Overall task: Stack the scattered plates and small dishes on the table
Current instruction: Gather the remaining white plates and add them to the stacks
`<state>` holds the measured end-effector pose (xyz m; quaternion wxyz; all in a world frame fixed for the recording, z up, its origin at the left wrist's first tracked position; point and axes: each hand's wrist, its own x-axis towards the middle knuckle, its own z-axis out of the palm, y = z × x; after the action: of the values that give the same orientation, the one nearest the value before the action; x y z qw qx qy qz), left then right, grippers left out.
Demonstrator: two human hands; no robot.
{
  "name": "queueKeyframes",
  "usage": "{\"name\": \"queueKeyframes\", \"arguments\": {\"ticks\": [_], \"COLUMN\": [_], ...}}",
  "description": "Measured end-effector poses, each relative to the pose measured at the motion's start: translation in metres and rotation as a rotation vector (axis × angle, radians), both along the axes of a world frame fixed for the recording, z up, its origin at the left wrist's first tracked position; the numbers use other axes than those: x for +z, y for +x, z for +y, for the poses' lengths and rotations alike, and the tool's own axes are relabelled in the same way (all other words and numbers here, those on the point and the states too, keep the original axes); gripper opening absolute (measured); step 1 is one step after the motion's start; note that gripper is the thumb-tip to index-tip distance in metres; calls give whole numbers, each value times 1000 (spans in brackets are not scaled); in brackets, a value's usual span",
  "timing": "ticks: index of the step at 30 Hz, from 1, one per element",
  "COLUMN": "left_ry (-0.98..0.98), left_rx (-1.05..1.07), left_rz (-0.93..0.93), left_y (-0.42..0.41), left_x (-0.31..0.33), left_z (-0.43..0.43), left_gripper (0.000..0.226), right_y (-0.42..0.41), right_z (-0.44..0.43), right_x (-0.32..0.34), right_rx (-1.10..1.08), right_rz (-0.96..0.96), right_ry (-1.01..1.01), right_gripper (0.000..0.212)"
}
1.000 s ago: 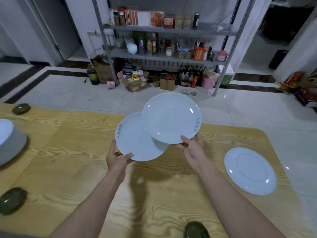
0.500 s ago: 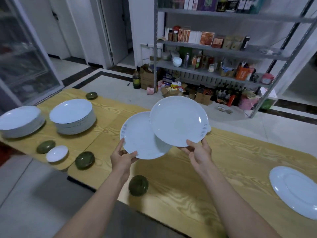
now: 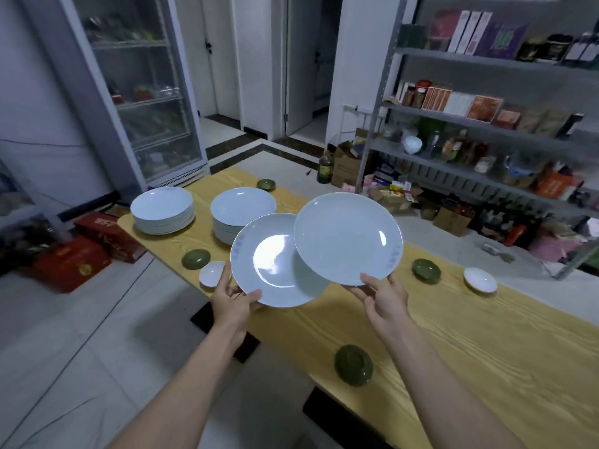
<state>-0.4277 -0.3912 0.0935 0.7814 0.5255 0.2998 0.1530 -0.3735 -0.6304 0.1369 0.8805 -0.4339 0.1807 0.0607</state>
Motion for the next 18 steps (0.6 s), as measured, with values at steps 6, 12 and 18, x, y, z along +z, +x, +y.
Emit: {"name": "queueKeyframes", "arguments": {"ticks": [6,12,18], "left_ry": [-16,-16,36], "left_rx": [62,65,80], "left_rz": [3,52,109], "left_y": [29,91,152], "left_x": [-5,-15,-22], "left_z": [58,111,155], "left_gripper": [97,94,97], "right_y": [38,100,158], "right_z": [58,113,161], "right_x": [-5,-15,-21], "right_rx": [51,61,67], "right_rz": [-9,-3,28], "right_ry": [24,22,62], "right_gripper": [60,56,57]}}
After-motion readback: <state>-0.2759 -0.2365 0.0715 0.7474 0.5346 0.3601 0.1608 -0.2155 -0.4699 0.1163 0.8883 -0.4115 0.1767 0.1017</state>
